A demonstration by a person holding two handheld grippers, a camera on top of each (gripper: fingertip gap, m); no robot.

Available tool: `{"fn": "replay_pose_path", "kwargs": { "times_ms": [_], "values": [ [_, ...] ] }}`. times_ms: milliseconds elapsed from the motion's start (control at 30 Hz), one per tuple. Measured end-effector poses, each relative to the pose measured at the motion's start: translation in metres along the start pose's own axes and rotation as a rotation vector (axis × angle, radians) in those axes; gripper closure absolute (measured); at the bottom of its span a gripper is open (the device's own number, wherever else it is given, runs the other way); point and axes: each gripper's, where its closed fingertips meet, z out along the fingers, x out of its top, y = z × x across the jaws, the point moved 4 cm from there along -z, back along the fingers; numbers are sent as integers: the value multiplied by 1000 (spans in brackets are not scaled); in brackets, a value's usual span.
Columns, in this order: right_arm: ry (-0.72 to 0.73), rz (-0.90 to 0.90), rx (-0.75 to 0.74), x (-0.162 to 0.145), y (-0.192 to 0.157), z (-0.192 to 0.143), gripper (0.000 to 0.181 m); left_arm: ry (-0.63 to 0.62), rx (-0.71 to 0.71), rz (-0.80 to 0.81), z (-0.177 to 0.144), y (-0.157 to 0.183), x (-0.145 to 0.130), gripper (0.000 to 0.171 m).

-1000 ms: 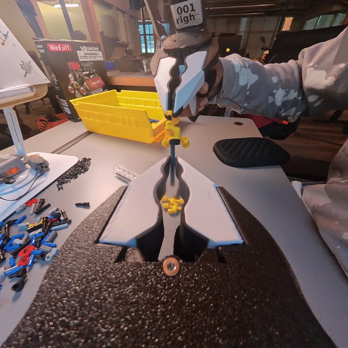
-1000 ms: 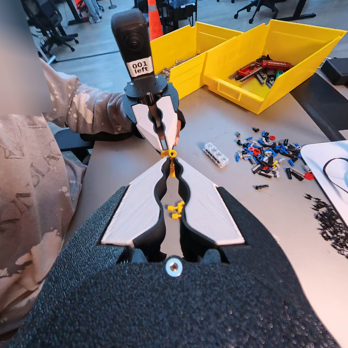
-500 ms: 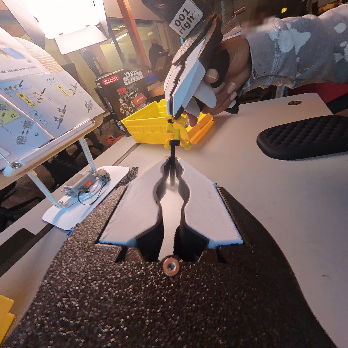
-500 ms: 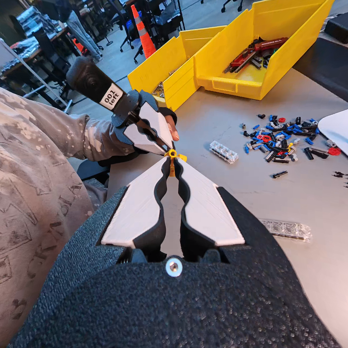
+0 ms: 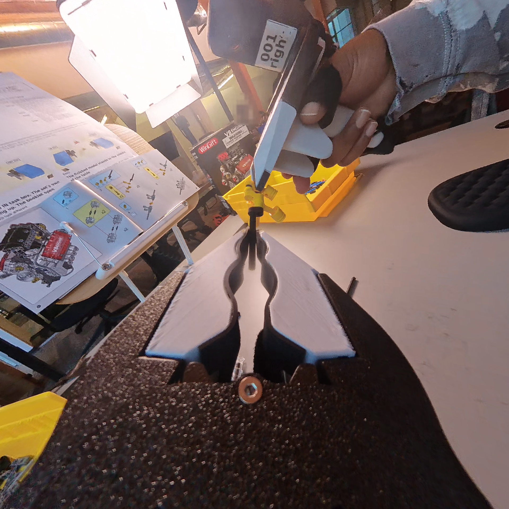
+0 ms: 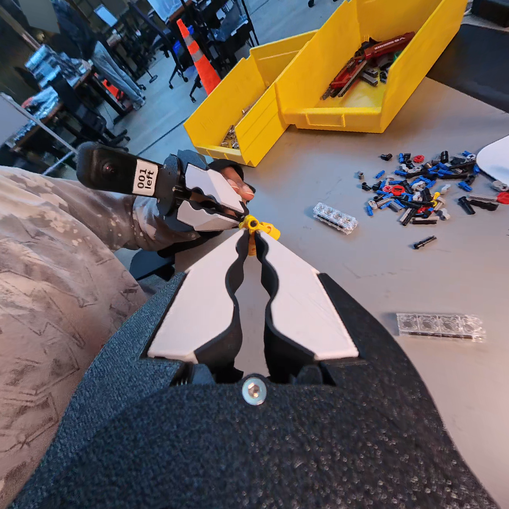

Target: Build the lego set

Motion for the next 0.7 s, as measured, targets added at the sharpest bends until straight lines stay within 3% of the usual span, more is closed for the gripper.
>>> {"fn": "replay_pose_path", "kwargs": {
  "times_ms": [700],
  "values": [
    [-80, -230, -81, 10, -24, -2, 157, 5, 21, 8, -4, -4, 5, 169]
  ]
}}
